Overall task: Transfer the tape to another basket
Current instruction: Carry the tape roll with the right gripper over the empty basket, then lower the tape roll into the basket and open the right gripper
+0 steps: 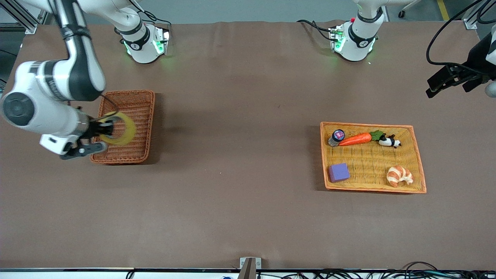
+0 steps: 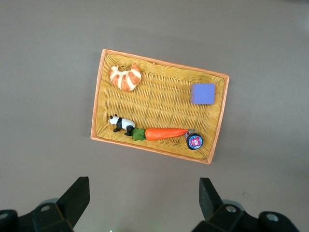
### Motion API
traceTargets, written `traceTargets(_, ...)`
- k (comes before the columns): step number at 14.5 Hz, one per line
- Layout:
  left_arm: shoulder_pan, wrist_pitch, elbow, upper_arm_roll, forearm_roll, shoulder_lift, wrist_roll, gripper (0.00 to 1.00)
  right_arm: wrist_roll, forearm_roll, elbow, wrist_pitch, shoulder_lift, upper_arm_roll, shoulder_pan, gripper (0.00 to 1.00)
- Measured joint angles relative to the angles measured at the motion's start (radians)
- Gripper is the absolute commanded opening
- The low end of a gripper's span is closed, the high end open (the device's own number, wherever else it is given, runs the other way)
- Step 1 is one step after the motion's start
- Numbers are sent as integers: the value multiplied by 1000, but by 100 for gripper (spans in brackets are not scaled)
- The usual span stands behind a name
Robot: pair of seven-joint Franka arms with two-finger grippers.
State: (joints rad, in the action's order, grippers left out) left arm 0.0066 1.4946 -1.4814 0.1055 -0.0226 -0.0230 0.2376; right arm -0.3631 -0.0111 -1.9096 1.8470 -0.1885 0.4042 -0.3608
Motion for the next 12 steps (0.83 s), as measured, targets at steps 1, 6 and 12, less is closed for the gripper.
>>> traceTargets(1, 0, 0, -1, 0, 0, 0, 0, 100, -61, 0, -31, 26, -1, 41, 2, 0)
traceTargets(6, 1, 0, -3, -2, 0, 1, 0, 100, -184, -2, -278, 333, 2, 111, 2, 1)
traceTargets(12, 8, 0, -4, -7, 0, 1, 0, 100, -184, -30, -486, 630, 2, 106, -16, 2)
